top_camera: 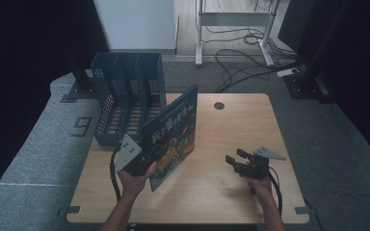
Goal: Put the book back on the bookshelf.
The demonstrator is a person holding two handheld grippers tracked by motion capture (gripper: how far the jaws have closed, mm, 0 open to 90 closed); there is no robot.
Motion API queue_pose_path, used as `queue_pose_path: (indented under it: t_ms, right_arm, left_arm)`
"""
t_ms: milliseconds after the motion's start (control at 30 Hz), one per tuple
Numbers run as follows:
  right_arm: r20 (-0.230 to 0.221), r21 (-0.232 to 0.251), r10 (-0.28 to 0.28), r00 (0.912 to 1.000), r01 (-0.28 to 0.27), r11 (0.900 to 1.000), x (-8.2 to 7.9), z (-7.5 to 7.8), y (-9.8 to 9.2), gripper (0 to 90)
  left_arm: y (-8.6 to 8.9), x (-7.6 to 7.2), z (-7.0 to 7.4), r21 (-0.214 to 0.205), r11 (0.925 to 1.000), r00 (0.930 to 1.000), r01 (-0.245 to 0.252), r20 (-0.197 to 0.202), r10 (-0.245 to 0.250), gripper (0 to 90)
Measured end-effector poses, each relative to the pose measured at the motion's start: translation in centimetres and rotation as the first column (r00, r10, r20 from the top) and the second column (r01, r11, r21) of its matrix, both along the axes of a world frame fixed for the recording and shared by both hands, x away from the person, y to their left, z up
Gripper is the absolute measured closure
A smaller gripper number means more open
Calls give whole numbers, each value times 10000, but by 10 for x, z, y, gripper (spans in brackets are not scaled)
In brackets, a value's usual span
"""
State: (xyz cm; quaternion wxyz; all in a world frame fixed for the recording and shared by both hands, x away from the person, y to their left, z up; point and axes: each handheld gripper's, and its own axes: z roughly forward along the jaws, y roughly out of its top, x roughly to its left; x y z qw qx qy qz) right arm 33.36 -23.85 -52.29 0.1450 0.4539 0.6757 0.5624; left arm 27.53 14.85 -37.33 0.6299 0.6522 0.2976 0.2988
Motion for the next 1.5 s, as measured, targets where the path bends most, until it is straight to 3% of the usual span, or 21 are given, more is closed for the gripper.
queue_pose_path:
  t_ms: [633,1500]
  right_arm:
    - [-324,-266,-136,9994,128,9996,2,-4,-1,312]
    - [-525,-562,-320,9981,291,9980,4,-7,0,314]
  left_arm:
    - [14,-1,9,-108,9997,9998,-204,57,204,820]
    - [48,-9,33,-471,9944,9942,-950,471,972,821]
